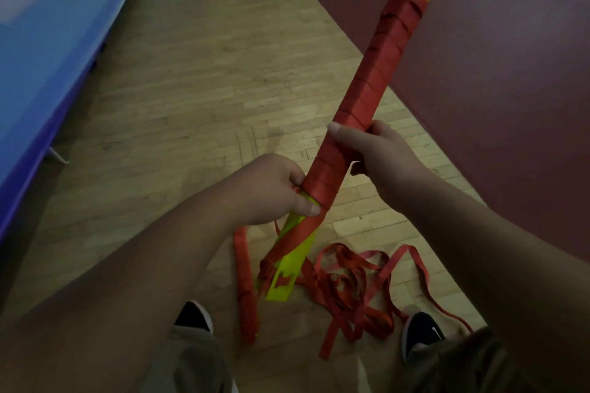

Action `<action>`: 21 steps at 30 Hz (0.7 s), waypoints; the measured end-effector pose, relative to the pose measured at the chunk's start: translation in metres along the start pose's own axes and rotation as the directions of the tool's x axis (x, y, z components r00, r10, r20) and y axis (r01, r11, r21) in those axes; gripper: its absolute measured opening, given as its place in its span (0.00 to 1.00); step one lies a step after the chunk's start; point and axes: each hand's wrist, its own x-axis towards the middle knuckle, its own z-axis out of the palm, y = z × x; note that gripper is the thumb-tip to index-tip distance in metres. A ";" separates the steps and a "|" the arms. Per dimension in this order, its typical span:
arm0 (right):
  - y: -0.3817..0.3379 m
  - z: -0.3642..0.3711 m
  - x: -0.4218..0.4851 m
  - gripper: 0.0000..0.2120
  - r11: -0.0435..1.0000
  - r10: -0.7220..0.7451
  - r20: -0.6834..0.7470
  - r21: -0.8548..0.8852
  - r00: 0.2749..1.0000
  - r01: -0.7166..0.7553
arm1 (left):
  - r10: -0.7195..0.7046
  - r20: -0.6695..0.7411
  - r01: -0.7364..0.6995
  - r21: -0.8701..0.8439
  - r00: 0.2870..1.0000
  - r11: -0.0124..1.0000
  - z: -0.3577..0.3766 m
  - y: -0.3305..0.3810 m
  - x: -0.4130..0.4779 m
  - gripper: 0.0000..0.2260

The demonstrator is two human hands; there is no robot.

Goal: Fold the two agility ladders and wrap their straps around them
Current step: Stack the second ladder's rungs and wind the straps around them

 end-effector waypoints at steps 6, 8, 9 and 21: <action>-0.010 -0.006 -0.007 0.21 0.960 -0.034 0.271 0.276 0.962 -0.043 | 0.095 0.121 -0.066 -0.222 0.988 0.973 -0.013 -0.010 -0.004 0.10; -0.012 -0.007 -0.009 0.18 0.972 -0.050 0.245 0.234 0.968 -0.009 | 0.091 0.124 -0.063 -0.214 0.988 0.975 -0.012 -0.008 -0.006 0.10; -0.012 -0.007 -0.009 0.17 0.977 -0.050 0.212 0.215 0.976 0.004 | 0.084 0.123 -0.059 -0.194 0.989 0.979 -0.012 -0.006 -0.006 0.10; 0.000 0.010 -0.006 0.23 0.977 -0.132 -0.093 -0.178 0.987 0.114 | -0.015 0.087 -0.006 0.232 0.996 0.973 -0.001 0.006 0.000 0.19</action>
